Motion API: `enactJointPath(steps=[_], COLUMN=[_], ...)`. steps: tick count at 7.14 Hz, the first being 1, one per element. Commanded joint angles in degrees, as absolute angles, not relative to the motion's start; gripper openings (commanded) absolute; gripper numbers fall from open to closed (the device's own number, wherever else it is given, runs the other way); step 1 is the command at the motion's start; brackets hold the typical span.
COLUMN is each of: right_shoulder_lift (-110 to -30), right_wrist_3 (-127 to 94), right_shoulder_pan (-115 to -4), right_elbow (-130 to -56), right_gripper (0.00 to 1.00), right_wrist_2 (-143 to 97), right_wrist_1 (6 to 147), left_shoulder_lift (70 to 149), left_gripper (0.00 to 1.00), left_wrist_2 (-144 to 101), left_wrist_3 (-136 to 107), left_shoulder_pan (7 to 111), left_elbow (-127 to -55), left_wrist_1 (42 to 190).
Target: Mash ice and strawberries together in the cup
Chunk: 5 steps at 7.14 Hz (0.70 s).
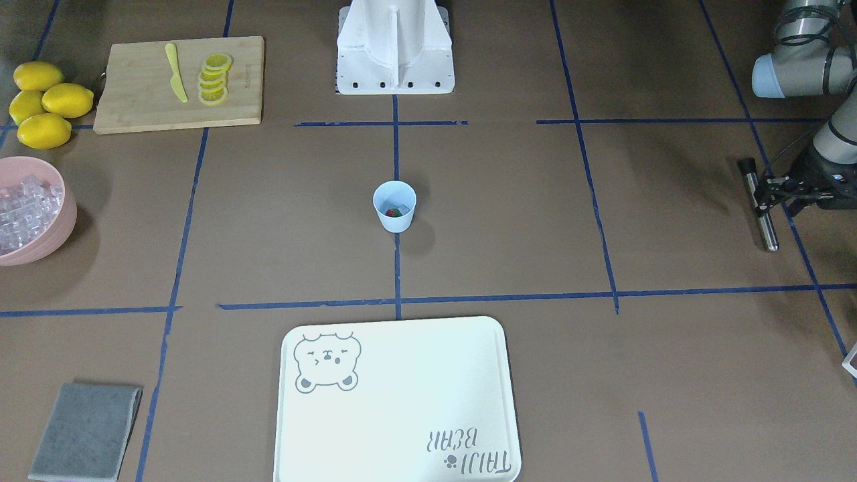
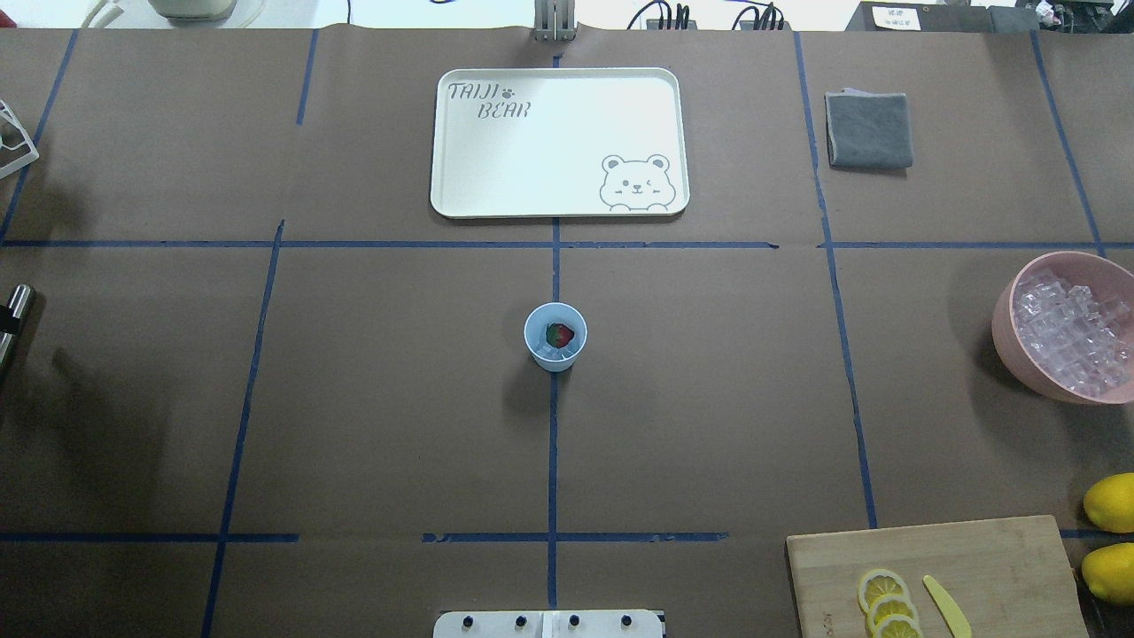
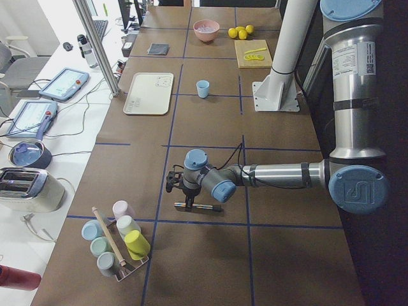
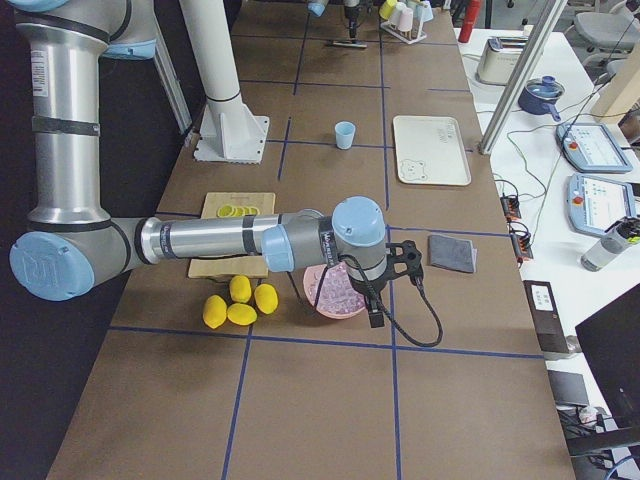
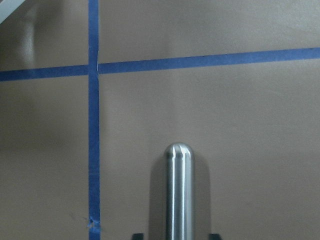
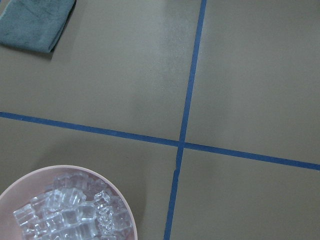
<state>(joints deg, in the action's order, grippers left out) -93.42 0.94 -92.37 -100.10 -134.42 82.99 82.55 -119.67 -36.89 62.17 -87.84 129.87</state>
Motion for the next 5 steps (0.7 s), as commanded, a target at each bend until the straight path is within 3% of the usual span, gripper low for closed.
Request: enactJointPath(steps=[1, 2, 5], right_shoulder_lift=[-93.69, -93.69, -93.87], right_wrist_3=[0.97, 0.88, 0.88], right_shoulder_pan=[-92.37, -92.29, -92.37], right_elbow=[-100.02, -99.93, -100.02], right_gripper=[1.0, 1.0, 1.0], right_wrist_2=[-134.47, -134.65, -135.35], right_wrist_1=[82.88, 83.23, 83.32], left_shoulder_lift=[82.62, 82.97, 84.89], left_gripper=[1.0, 1.0, 1.0], left_wrist_2=[-119.97, -121.1, -122.25], left_wrist_3=[-35.0, -31.94, -10.79], left_shoulder_pan=[62.31, 62.92, 71.18], left_elbow=[-88.33, -89.11, -104.36], left_wrist_1=[129.64, 127.46, 96.88])
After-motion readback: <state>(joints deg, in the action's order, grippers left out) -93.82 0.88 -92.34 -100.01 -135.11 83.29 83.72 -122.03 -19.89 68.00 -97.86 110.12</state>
